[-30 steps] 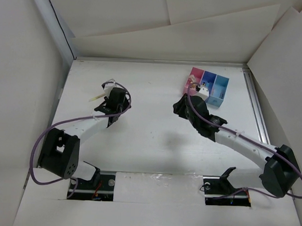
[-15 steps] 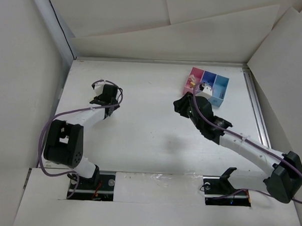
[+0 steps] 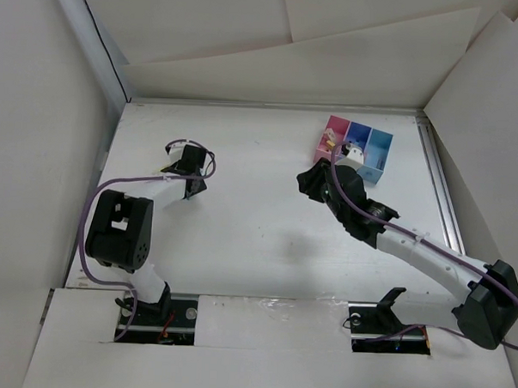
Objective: Sort the stationery into containers
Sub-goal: Pick up the pen from the center of the board.
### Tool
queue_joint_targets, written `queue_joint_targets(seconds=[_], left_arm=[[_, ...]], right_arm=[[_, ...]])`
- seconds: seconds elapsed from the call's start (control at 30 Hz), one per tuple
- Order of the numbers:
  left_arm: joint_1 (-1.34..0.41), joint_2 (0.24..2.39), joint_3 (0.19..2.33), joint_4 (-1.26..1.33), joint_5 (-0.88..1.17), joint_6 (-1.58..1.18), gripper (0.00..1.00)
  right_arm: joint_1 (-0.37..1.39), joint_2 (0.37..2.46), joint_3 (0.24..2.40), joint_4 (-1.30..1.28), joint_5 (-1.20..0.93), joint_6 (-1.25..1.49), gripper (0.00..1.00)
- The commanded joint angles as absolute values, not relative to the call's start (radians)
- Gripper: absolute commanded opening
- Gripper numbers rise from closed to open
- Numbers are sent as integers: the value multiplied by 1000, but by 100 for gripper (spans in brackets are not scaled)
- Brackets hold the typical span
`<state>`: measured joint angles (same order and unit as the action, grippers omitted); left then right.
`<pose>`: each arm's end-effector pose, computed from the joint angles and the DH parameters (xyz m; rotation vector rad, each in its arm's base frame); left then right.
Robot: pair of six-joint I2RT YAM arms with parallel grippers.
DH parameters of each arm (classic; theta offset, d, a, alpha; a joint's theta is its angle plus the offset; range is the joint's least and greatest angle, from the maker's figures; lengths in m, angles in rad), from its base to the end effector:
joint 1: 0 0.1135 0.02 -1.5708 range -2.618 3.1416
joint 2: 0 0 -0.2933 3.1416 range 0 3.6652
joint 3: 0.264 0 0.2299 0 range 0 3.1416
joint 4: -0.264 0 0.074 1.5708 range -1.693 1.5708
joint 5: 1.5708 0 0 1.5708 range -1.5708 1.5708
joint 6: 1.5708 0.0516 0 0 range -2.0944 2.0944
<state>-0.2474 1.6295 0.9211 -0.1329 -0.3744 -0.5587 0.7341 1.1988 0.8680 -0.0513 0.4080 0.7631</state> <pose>0.3208 -0.0616 0.2165 -0.5282 2.2779 0.0571 0.2033 0.1559 0.3261 0.3007 1.9444 0.6010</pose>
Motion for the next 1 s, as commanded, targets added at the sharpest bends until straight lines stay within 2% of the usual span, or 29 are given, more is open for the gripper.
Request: queue_joint_targets(seconds=[0.0, 0.33, 0.5, 0.97], left_arm=[[-249, 1655, 968, -144, -388, -540, 35], [-249, 1698, 1002, -166, -397, -540, 33], [-249, 1698, 1002, -166, -388, -540, 26], [-293, 1707, 974, -144, -359, -531, 22]], right_arm=[[733, 1177, 862, -5, 400, 752, 46], [733, 1167, 862, -5, 400, 752, 46], [733, 1158, 862, -5, 400, 752, 47], [733, 1149, 862, -5, 400, 752, 47]])
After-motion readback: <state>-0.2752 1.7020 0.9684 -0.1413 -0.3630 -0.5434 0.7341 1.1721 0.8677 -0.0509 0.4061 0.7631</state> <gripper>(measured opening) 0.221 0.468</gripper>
